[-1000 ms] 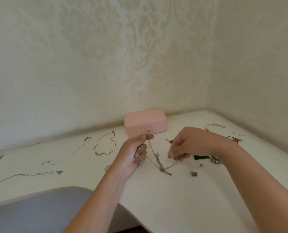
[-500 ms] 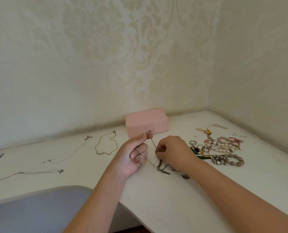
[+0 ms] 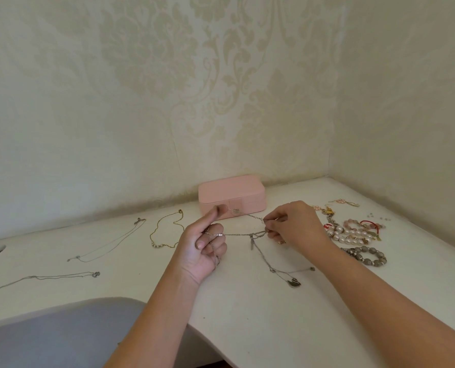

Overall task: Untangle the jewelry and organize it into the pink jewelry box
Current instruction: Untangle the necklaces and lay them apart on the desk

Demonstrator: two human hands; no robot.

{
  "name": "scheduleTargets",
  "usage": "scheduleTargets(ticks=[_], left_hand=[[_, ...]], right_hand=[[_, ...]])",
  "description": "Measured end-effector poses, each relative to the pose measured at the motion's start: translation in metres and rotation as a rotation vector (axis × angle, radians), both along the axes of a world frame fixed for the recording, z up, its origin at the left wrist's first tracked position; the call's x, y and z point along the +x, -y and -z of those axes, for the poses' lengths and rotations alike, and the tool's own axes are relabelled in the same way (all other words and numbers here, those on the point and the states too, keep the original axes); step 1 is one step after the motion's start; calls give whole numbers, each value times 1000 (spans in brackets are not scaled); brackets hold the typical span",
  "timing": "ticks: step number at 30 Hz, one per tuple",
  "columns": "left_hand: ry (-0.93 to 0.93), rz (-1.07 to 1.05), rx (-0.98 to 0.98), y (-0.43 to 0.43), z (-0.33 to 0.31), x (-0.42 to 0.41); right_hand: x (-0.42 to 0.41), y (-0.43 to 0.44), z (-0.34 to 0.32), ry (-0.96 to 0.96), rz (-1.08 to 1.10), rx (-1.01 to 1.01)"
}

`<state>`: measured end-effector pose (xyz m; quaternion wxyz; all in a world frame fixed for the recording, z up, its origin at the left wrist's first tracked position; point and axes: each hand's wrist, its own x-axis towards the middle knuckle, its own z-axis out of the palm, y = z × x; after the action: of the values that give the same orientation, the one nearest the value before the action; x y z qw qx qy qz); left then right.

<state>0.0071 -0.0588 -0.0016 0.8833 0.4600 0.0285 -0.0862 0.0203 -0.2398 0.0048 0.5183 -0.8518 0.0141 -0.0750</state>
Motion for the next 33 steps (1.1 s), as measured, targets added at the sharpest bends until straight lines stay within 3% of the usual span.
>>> scheduleTargets(ticks=[9,13,19,23,28,33], left_hand=[[28,-42,8,2,-1,3],[77,-93,22,1,2,7],[277,-369,521,12,13,12],[258,-607,683,8,19,16],[134,-676,499,1,18,18],[62,-709,284,-4,17,23]], right_hand=[[-1,11,-11,-167,10,593],[-1,15,-17,-190,33,626],[1,16,-19,-286,-7,826],[3,27,-23,-295,-46,1110],[2,42,-33,-261,-191,1438],[0,41,-34,-245,-248,1413]])
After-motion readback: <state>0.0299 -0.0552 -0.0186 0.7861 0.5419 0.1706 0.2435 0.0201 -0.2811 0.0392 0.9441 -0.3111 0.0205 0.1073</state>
